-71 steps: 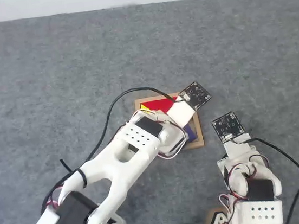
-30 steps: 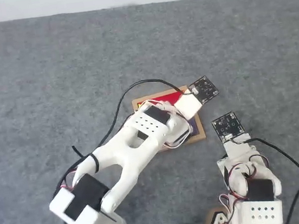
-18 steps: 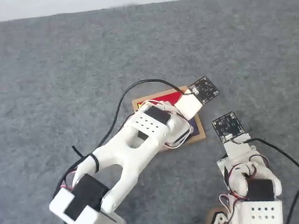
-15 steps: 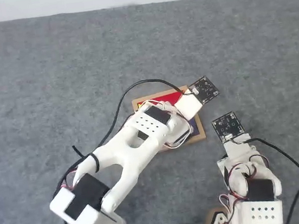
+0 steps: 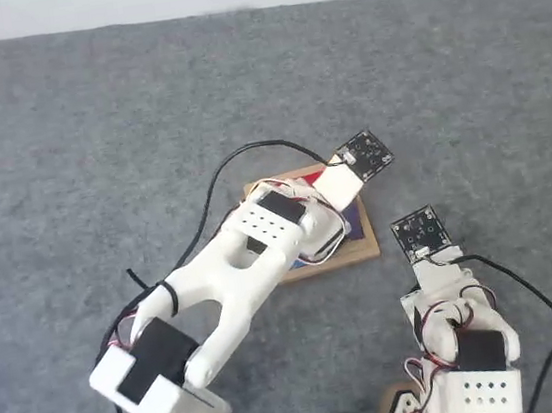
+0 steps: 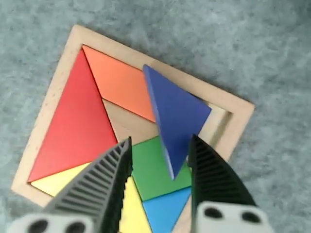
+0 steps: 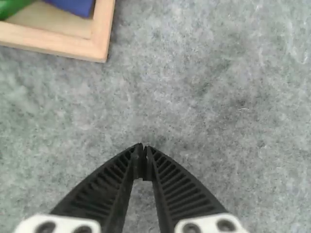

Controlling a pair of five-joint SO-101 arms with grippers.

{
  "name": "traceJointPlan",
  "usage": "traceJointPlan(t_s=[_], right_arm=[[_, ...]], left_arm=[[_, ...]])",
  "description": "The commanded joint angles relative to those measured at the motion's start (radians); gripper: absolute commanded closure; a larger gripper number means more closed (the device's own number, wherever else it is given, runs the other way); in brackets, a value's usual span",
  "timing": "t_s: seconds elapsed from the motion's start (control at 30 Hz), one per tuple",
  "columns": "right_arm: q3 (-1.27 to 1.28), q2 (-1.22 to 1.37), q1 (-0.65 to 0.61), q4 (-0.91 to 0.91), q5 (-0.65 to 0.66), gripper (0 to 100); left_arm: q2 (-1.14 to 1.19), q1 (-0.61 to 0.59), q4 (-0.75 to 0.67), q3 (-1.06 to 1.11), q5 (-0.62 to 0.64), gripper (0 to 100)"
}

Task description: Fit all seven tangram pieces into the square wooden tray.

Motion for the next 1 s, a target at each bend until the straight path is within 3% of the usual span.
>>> traceJointPlan(t_s=[0.0,0.33,0.97], right_arm=[[0.017,-0.015,-0.004,0.002,0.008,99.1],[0.017,-0.015,-0.004,0.002,0.008,99.1],[0.017,-0.015,-0.004,0.002,0.008,99.1]], left_arm=[[-0.025,0.041,-0.021,-0.008,0.018,82],[-0.026,-0.055,-0.072,-0.012,0.040,82],[-0.035,0.002,-0.069,0.022,0.055,84]])
